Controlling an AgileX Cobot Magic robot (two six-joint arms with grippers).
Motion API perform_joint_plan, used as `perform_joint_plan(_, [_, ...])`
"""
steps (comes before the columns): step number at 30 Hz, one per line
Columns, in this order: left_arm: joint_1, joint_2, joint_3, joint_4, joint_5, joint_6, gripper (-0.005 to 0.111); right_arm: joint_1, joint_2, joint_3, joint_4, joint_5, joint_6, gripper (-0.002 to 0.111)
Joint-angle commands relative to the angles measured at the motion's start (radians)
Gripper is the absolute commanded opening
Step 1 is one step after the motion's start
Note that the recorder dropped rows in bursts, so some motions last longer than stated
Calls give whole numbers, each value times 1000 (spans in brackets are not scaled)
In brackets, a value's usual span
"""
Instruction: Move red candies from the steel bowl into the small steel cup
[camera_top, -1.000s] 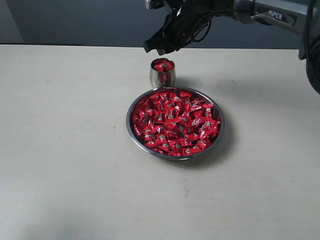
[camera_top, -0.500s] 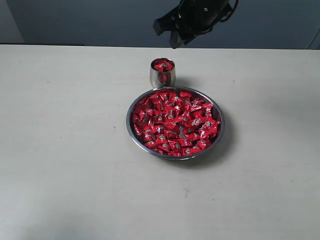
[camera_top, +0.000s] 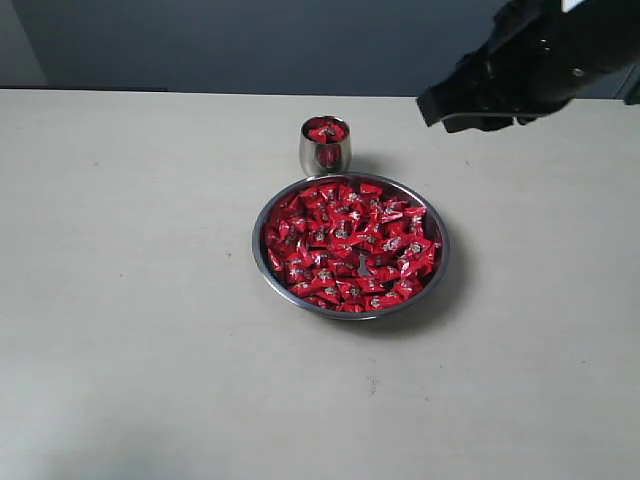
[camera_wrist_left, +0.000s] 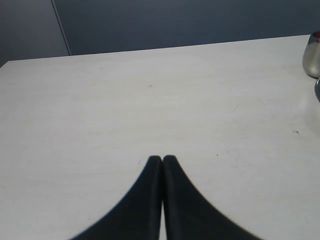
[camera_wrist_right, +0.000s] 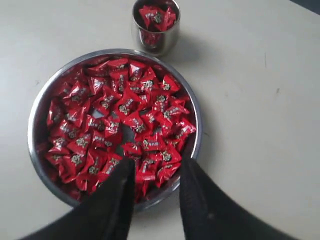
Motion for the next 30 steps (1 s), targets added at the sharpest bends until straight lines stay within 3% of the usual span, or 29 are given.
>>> perform_joint_plan(1, [-5, -5, -8, 2, -5, -3, 0, -6, -167, 107, 2, 7, -1, 16])
perform_joint_plan(4, [-5, -5, -8, 2, -5, -3, 0, -6, -281, 178, 2, 3, -1, 0])
perform_joint_plan(12, [-5, -5, -8, 2, -5, -3, 0, -6, -550, 342, 2, -38, 2, 0])
perform_joint_plan(17, [-5, -5, -8, 2, -7, -3, 0, -6, -665, 363, 50, 29, 26, 0])
perform_joint_plan(30, [-5, -5, -8, 2, -7, -3, 0, -6, -738, 363, 71, 32, 28, 0])
